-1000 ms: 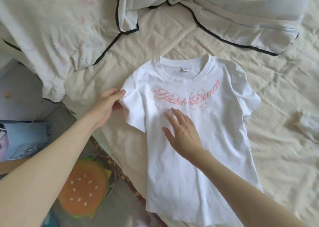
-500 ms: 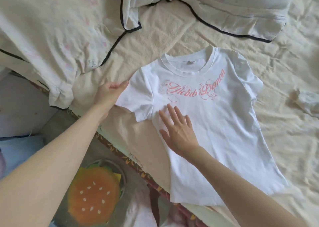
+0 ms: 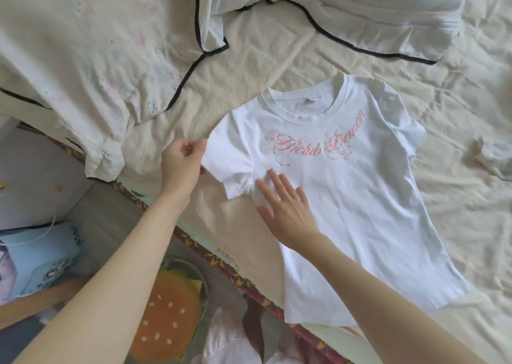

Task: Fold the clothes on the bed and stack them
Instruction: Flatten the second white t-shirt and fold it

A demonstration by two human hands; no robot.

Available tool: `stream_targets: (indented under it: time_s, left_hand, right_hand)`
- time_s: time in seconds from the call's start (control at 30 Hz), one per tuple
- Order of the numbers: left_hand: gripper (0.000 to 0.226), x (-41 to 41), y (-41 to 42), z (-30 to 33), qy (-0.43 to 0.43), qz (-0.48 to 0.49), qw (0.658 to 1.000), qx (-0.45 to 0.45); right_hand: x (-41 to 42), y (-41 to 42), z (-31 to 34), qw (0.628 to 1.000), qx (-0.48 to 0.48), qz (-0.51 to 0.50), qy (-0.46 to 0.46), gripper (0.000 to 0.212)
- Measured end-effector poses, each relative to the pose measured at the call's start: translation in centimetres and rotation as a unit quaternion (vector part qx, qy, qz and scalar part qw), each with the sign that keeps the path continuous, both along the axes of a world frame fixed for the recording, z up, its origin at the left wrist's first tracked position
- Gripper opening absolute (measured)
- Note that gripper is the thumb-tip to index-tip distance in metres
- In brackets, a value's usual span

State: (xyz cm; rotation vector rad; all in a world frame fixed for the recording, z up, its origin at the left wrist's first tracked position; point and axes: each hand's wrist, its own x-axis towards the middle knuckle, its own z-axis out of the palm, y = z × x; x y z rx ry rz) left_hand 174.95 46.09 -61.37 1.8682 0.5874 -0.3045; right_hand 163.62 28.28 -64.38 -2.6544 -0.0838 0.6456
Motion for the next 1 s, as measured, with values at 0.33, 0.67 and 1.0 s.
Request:
stream_targets:
  time_s: [0.33, 0.67, 1.0]
  left_hand:
    - [0.012, -0.2, -9.1, 2.7, 0.009, -0.154, 0.987, -0.045]
    - [0.034, -5.1, -7.1, -2.9, 0.172, -0.161, 0.971, 0.039]
    - [0.020, -6.5, -6.5, -3.4, 0.129, -0.186, 0.973, 0.034]
  right_hand:
    - [-0.7, -4.7, 2.1, 0.774, 0.350, -0.503, 0.160, 0.034]
    - [1.9, -2.8, 1.5, 0.706, 0.408, -0.547, 0.188, 0.017]
    - [4.0, -1.8, 1.5, 0.978, 0.050, -0.159, -0.128, 0.040]
